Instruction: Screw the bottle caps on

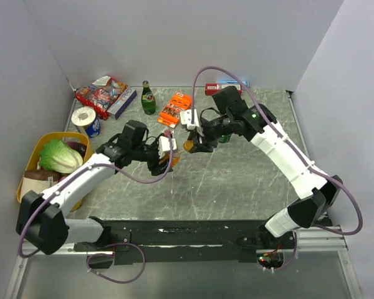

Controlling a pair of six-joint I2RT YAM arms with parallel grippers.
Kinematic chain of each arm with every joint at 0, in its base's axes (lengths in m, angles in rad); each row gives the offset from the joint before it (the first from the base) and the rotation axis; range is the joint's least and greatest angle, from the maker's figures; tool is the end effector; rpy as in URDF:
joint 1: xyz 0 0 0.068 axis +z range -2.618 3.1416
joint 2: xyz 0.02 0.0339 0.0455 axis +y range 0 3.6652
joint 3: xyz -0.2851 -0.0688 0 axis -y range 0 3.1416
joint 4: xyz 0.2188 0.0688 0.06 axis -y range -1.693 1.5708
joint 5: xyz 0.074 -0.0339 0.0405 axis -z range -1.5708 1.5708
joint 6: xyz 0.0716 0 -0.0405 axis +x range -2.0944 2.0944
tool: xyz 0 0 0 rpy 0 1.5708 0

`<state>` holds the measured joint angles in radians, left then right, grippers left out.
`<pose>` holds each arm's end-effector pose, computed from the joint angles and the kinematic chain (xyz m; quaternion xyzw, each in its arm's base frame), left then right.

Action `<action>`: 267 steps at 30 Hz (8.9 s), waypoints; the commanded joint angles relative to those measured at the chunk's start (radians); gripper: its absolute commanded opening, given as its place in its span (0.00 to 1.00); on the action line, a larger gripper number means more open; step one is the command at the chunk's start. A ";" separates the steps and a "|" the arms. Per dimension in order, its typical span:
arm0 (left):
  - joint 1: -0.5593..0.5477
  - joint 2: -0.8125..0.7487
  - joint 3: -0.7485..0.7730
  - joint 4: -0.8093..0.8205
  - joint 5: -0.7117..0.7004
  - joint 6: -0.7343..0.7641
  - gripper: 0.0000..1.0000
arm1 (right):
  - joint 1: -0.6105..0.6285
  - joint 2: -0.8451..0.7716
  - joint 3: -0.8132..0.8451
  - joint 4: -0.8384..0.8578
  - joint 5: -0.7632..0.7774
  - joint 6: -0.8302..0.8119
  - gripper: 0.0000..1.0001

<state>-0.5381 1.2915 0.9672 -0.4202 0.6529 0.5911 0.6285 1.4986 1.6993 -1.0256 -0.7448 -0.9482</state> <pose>0.2045 -0.1727 0.2860 0.5729 0.6640 -0.2835 0.3879 0.2043 0.2085 0.4073 -0.7086 0.5175 0.2805 0.3890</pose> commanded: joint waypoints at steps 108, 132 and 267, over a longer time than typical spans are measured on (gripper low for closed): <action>0.056 -0.379 -0.522 0.796 -0.182 -0.640 0.01 | -0.096 0.245 -0.172 -0.030 0.380 -0.512 0.70; 0.141 -0.416 -0.564 0.801 -0.173 -0.651 0.01 | -0.148 0.611 0.050 -0.131 0.671 -0.919 0.70; 0.156 -0.576 -0.466 0.515 -0.206 -0.533 0.01 | 0.125 0.444 -0.153 0.150 0.190 0.032 0.64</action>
<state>-0.3634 0.7872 0.4606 0.1104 0.3786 0.0002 0.7944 2.0766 1.5776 -0.9760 -0.4641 -1.0119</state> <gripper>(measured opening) 0.682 0.633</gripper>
